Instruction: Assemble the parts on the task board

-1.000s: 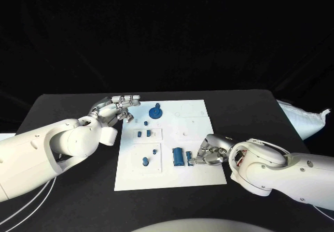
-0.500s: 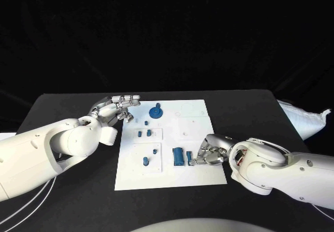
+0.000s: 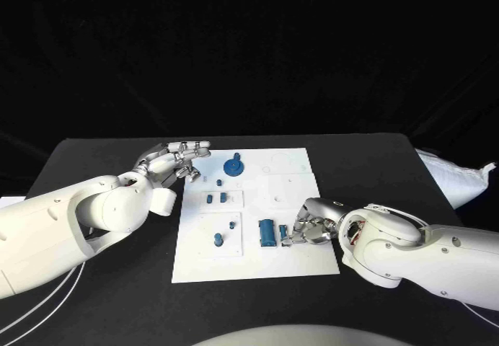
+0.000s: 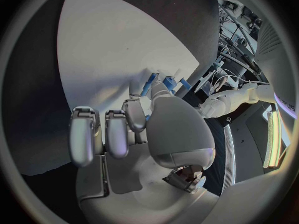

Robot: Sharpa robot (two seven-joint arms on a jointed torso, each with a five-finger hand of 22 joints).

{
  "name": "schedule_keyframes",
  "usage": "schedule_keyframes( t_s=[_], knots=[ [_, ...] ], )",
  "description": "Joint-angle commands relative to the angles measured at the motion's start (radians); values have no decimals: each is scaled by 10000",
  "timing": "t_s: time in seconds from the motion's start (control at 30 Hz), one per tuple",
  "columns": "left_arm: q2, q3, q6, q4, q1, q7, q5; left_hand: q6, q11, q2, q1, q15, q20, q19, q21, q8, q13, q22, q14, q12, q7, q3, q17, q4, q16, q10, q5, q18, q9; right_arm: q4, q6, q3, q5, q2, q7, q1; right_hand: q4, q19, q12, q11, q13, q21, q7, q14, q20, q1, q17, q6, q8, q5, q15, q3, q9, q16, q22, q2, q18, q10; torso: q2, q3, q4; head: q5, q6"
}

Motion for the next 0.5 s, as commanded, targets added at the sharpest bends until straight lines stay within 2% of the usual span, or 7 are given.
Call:
schedule_keyframes(
  t_s=[0.03, 0.17, 0.3, 0.4, 0.5],
  knots=[
    [16, 7, 180, 5, 3, 26, -33, -62, -15, 92, 30, 13, 46, -1, -28, 50, 12, -8, -74, 26, -22, 6, -10, -39, -15, -66, 10, 138, -2, 78, -320, -9, -22, -37, 318, -27, 46, 10, -58, 0, -51, -16, -14, 731, 25, 81, 894, -84, -46, 217, -36, -137, 10, -28, 233, -1, -75, 33, -3, 7, -10, -2, 2],
    [21, 7, 183, -8, 2, 22, -33, -62, -15, 92, 30, 13, 46, -1, -28, 50, 12, -8, -74, 26, -22, 6, -10, -39, -15, -66, 10, 138, -2, 252, -770, 62, 111, -183, 823, -21, 66, 37, 45, 0, 15, 15, -16, 746, 25, 63, 956, -78, -42, 368, -36, -250, 19, 17, 291, -31, -87, 64, -7, 4, -2, -7, 15],
    [30, 7, 189, -25, 1, 20, -33, -62, -15, 92, 30, 13, 46, -1, -28, 50, 12, -8, -74, 26, -22, 6, -10, -39, -15, -66, 10, 138, -2, 431, -996, 136, 128, -332, 1234, 60, 29, 77, 152, -15, 81, 61, -36, 763, 18, 133, 1026, -51, -24, 455, -46, -313, 34, 69, 372, -52, -104, 102, -8, -1, 0, -8, 43],
    [41, 7, 198, -36, -1, 22, -33, -62, -15, 92, 30, 13, 46, -1, -28, 50, 12, -8, -74, 26, -22, 6, -10, -39, -15, -66, 10, 138, -2, 502, -966, 159, 23, -367, 1387, 125, -11, 84, 169, -23, 95, 70, -42, 767, 13, 197, 1043, -47, -19, 451, -52, -345, 40, 82, 386, -72, -106, 109, -6, 0, -4, -8, 51],
    [47, 7, 222, -36, -2, 11, -33, -67, -12, 110, 30, 15, 48, 0, -32, 56, 15, -10, -76, 39, -18, 8, -15, -34, -12, -79, 10, 137, -2, 532, -674, 171, -185, -328, 1351, 159, -48, 87, 174, -27, 101, 74, -46, 768, 9, 254, 1047, -43, -15, 419, -56, -376, 46, 86, 394, -87, -107, 113, 7, 6, 7, -4, 54]
  ],
)
